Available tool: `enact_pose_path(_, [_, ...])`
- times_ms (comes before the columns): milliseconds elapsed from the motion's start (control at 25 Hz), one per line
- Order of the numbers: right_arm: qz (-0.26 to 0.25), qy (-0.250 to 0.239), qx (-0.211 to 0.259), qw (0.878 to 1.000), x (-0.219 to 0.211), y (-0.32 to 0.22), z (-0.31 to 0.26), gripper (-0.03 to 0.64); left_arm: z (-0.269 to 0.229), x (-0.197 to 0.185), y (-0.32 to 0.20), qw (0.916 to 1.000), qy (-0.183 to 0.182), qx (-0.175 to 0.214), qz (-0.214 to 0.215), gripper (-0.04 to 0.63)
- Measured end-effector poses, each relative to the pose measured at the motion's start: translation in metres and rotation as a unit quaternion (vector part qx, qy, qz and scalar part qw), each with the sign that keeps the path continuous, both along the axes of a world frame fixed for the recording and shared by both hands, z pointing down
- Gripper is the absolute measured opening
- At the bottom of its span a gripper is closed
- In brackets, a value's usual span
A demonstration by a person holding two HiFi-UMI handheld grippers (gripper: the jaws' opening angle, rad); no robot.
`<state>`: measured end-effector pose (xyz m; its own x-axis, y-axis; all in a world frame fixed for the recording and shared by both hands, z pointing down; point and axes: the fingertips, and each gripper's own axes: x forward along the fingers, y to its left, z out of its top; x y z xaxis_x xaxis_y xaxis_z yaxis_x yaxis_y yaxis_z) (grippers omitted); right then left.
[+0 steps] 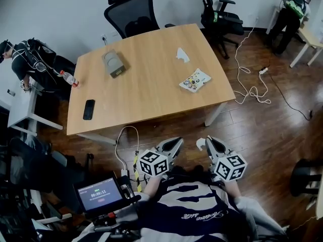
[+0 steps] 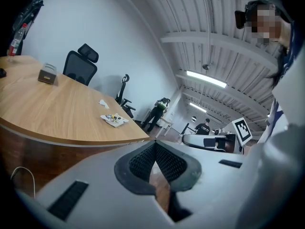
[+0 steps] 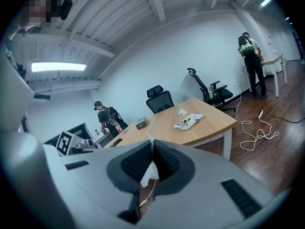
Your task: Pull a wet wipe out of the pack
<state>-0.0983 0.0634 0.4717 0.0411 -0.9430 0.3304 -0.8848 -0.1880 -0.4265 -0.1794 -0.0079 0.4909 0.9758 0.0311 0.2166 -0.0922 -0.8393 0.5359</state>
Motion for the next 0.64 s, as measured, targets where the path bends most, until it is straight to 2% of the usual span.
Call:
enact_pose_path(440, [-0.019,-0.001,-0.002,1.0,0.01,0.005,-0.007,0.003,-0.007,0.006,0.007,0.9998,-0.003,-0.002,-0.02,0.003])
enact_pose_path(640, [-0.022,-0.001,0.005,1.0,0.005,0.033,0.003,0.003,0.003,0.001,0.032,0.9997,-0.004,0.004,-0.025,0.003])
